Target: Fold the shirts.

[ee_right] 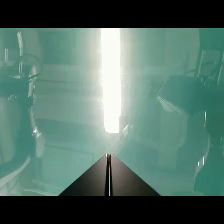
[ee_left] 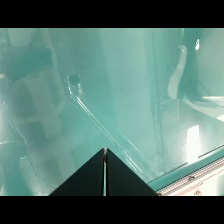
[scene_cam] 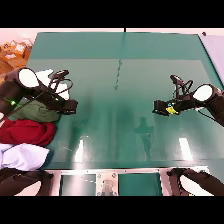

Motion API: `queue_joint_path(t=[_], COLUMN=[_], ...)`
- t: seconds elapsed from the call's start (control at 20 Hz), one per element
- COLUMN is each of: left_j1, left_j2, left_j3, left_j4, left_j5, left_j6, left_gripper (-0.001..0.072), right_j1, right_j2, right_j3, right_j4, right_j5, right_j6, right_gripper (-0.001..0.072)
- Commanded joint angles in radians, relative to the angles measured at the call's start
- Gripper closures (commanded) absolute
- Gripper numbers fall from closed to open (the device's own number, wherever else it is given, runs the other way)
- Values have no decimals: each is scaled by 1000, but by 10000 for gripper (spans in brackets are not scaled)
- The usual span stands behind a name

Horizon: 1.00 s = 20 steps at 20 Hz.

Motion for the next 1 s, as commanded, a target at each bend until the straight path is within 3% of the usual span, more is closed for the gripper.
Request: queue_joint_path(t=[0.0, 0.5, 0.85, 0.9, 0.95], left_j1=[0, 0, 0, 0, 2], left_j2=[-1, 0, -1, -1, -1], left_j3=[-2, 0, -1, -1, -1], left_j4=[0, 0, -10, 41, 155], left_j5=[0, 1, 224, 262, 304], left_j6=[0, 0, 2, 21, 35], left_gripper=[684, 685, 684, 612, 168], right_j1=[1, 1, 1, 1, 1], right_j2=[0, -2, -2, -3, -6], right_j3=[-1, -4, -4, -4, -4], right_j4=[0, 0, 1, 1, 1], right_j5=[0, 0, -26, -29, -40], right_j6=[0, 1, 1, 1, 1], right_gripper=[695, 695, 694, 693, 692])
